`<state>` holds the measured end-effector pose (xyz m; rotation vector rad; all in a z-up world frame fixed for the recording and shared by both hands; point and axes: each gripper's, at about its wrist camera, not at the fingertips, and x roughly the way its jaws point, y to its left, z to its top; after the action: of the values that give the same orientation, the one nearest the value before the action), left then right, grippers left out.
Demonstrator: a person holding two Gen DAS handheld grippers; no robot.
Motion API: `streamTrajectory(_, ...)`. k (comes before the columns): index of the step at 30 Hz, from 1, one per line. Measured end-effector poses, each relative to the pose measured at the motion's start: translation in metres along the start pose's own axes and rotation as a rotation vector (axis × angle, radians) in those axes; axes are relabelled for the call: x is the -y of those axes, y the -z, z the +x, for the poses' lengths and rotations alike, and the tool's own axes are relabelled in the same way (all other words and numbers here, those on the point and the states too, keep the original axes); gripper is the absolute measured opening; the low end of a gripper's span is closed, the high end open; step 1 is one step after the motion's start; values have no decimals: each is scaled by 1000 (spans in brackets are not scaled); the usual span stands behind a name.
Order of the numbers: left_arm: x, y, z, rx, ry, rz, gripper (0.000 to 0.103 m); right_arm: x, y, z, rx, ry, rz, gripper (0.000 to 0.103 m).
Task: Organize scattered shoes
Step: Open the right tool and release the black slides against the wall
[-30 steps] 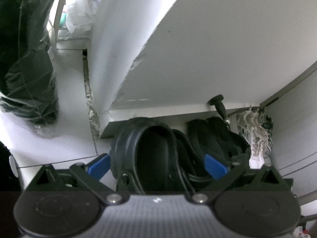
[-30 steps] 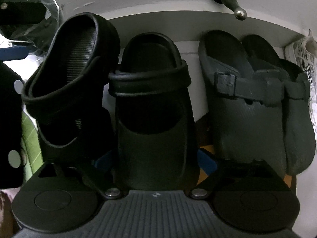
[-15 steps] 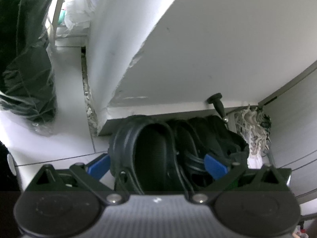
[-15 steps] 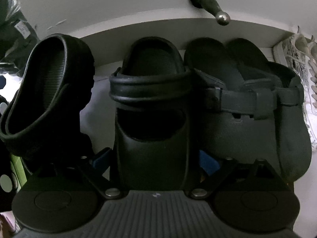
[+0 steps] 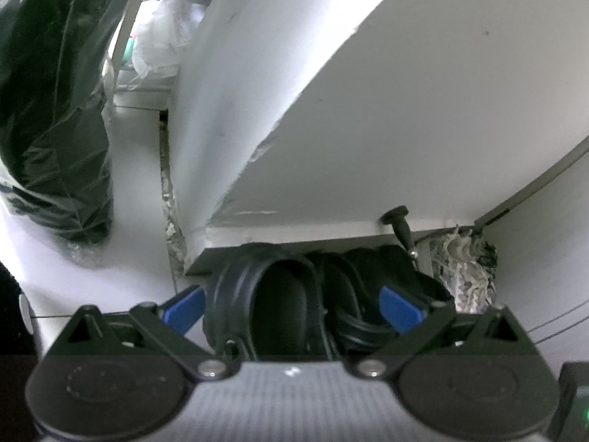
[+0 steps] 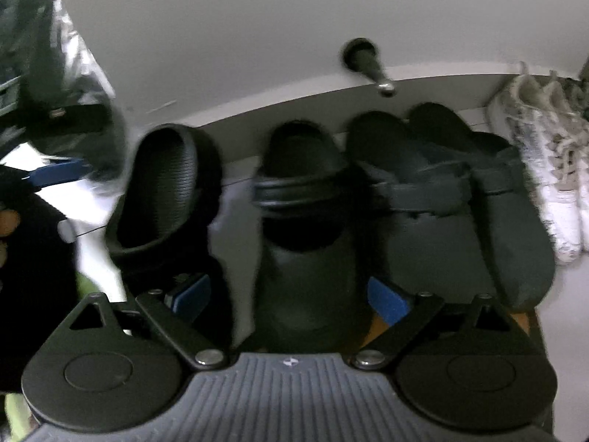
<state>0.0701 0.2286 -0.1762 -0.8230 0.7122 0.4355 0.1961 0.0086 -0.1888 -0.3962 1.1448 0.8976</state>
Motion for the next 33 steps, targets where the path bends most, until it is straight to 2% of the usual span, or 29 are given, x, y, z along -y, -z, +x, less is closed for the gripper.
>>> streamTrajectory(1,0,0,0,1,-1,2,102,-11,3,5,-12,-48,-26,96)
streamTrajectory(11,-1,0,0,0,2,-1,102,-58,9,24,-58,-131,-116,96)
streamTrajectory(17,-1,0,-3,16,19,-12,102,-70,11,40,-83,-137,-110,96)
streamTrajectory(22,-3,0,-4,16,26,-23,102,-74,15,65,-129,-148,-52,97)
streamTrajectory(25,-5,-1,-7,19,34,-38,102,-80,19,78,-127,-118,-62,99)
streamTrajectory(28,-6,-1,-9,23,41,-44,102,-83,19,82,-120,-96,-80,96)
streamTrajectory(33,-5,0,-7,-2,46,-45,102,-80,14,72,-170,-80,-109,92)
